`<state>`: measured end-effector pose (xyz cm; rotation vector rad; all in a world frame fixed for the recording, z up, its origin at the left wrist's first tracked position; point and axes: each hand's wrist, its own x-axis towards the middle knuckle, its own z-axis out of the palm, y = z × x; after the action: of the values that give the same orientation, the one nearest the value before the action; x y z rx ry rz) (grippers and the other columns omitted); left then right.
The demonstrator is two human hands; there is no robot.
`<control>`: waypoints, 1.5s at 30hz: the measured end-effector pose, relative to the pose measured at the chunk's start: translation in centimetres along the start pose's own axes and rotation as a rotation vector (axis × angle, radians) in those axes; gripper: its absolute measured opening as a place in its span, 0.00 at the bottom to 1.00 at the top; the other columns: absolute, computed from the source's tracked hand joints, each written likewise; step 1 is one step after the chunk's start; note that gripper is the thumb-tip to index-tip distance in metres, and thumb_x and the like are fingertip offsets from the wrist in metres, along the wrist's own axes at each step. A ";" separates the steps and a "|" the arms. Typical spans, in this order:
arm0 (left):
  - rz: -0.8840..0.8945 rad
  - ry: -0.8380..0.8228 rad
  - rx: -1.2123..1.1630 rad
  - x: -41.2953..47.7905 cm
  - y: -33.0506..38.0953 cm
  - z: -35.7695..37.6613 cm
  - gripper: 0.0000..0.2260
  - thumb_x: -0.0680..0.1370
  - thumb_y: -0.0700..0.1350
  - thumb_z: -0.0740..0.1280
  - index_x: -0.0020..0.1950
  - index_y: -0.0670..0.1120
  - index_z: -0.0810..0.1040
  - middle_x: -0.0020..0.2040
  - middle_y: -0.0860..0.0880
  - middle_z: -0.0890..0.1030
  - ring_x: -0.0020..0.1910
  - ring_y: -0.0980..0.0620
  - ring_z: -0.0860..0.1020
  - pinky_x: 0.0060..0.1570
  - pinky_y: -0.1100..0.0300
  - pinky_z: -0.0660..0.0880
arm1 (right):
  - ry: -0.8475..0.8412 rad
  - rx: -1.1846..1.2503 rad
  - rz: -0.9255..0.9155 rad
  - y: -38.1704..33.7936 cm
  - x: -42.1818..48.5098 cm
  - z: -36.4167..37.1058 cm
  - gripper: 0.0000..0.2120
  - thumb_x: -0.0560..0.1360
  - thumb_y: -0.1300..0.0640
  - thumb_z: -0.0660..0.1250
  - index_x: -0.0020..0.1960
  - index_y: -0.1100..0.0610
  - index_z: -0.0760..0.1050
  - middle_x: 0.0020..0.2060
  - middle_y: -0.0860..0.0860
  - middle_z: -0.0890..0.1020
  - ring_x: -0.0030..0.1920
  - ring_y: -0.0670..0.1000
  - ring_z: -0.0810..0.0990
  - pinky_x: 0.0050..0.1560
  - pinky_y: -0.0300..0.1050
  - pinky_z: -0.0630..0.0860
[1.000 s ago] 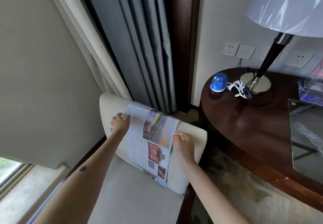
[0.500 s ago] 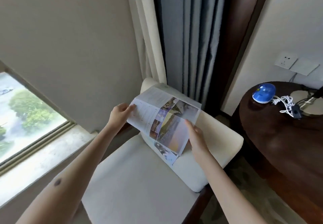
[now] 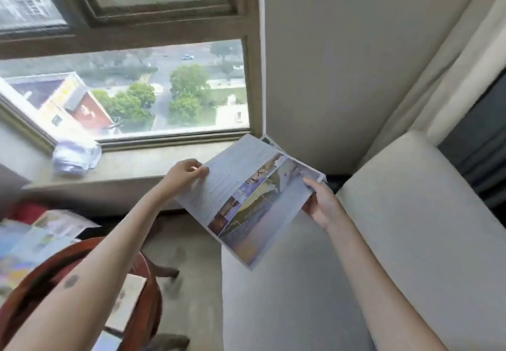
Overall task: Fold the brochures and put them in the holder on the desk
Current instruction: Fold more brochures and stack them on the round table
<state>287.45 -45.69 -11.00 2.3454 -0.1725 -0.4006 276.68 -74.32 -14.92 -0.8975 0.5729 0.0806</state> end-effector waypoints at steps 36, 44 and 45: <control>-0.085 0.168 -0.583 -21.9 -30.2 -20.2 0.08 0.76 0.34 0.65 0.51 0.43 0.80 0.42 0.51 0.83 0.37 0.60 0.80 0.32 0.70 0.74 | -0.821 -1.305 0.344 23.2 -12.1 26.7 0.06 0.72 0.57 0.72 0.47 0.52 0.78 0.39 0.43 0.81 0.35 0.40 0.76 0.36 0.34 0.72; -0.077 -0.056 -0.757 -21.6 -30.4 -20.0 0.11 0.80 0.47 0.60 0.58 0.44 0.76 0.52 0.47 0.81 0.51 0.50 0.78 0.51 0.57 0.72 | -0.436 -1.213 0.117 26.6 -10.7 25.6 0.04 0.74 0.61 0.69 0.49 0.58 0.77 0.36 0.49 0.80 0.33 0.43 0.76 0.29 0.30 0.70; -0.099 -0.071 -0.785 -21.5 -30.2 -19.6 0.13 0.81 0.50 0.58 0.59 0.44 0.76 0.54 0.47 0.81 0.53 0.49 0.79 0.54 0.54 0.71 | -0.399 -1.194 0.104 26.8 -10.3 25.5 0.05 0.74 0.61 0.69 0.49 0.58 0.76 0.37 0.49 0.80 0.35 0.45 0.76 0.30 0.32 0.71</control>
<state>273.98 -6.05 -13.67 1.5703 0.0652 -0.4915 271.01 -36.39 -16.55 -1.9426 0.1427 0.7359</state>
